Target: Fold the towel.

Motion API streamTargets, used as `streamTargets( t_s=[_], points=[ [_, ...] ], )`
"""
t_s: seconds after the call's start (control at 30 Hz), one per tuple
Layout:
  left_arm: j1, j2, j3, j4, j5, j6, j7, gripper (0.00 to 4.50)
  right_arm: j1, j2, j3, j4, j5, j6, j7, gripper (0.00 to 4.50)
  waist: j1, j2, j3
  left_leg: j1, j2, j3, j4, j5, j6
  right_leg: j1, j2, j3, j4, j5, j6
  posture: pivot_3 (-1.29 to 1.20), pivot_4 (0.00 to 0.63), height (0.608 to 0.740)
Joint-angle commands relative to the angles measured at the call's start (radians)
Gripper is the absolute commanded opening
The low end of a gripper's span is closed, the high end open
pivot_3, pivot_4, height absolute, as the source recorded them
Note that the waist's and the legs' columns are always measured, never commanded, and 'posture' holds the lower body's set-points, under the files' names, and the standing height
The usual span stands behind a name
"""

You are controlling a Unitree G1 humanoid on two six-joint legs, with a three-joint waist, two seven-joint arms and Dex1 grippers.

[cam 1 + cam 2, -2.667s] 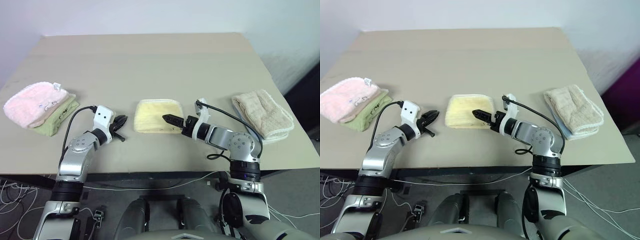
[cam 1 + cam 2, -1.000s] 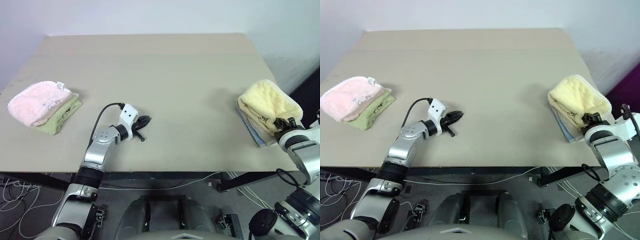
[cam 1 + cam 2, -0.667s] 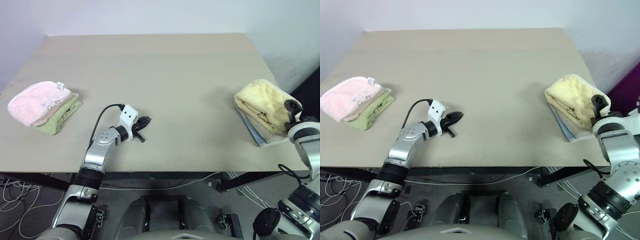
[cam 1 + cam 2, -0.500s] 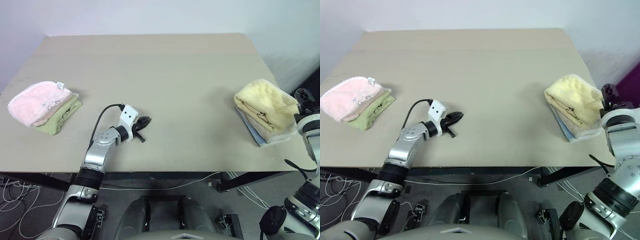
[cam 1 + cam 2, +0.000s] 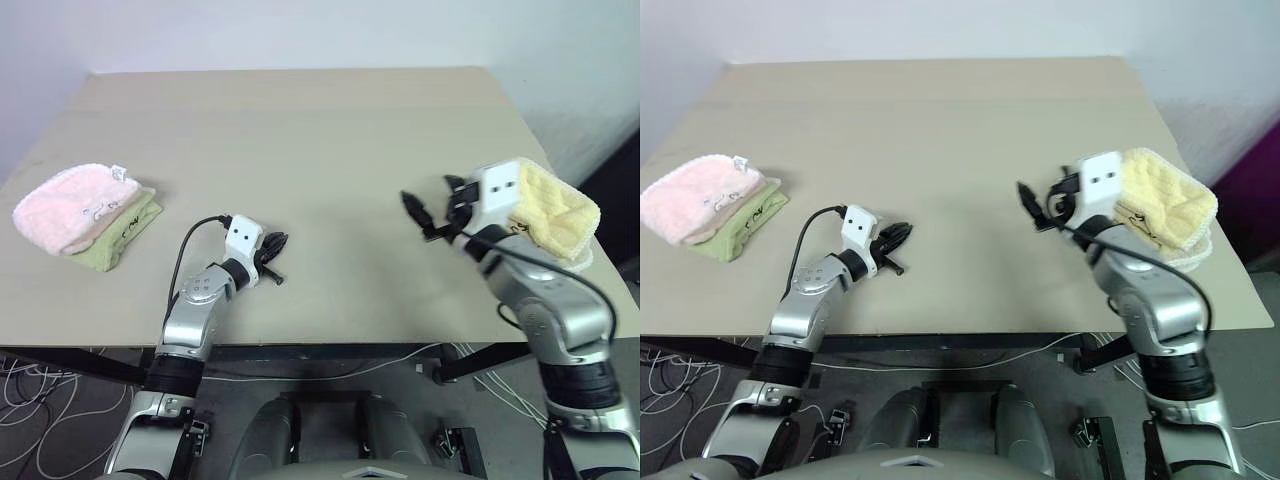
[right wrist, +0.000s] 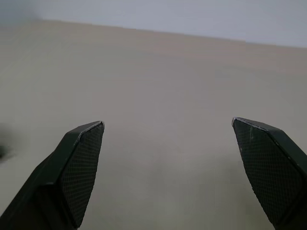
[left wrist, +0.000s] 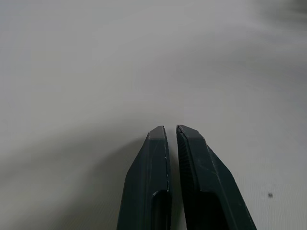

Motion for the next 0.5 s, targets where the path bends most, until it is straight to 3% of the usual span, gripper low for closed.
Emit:
streamTargets(
  t_s=[0.03, 0.3, 0.5],
  points=[
    [0.025, 0.013, 0.033, -0.081, -0.011, 0.022, 0.023, 0.38, -0.021, 0.043, 0.027, 0.065, -0.065, -0.082, 0.081, 4.49, 0.003, 0.0, 0.0, 0.0, 0.0, 0.0, 0.0, 0.0, 0.0, 0.0, 0.0, 0.0, 0.0, 0.0, 0.0, 0.0, 0.15, 0.74],
    [0.062, -0.02, 0.044, -0.15, -0.004, 0.049, 0.095, 0.38, -0.074, 0.116, 0.048, 0.224, -0.175, -0.182, 0.191, 4.49, 0.001, 0.0, 0.0, 0.0, -0.001, -0.001, 0.0, 0.0, 0.0, 0.0, -0.001, 0.0, 0.0, 0.0, 0.0, 0.0, 0.15, 0.74],
    [0.045, -0.011, 0.047, -0.153, -0.009, 0.064, 0.09, 0.38, -0.066, 0.162, 0.044, 0.221, -0.208, -0.189, 0.21, 4.49, 0.001, 0.0, 0.0, 0.0, -0.001, -0.001, 0.0, 0.0, 0.0, 0.0, -0.001, 0.0, 0.0, 0.0, 0.0, 0.0, 0.15, 0.74]
  ],
)
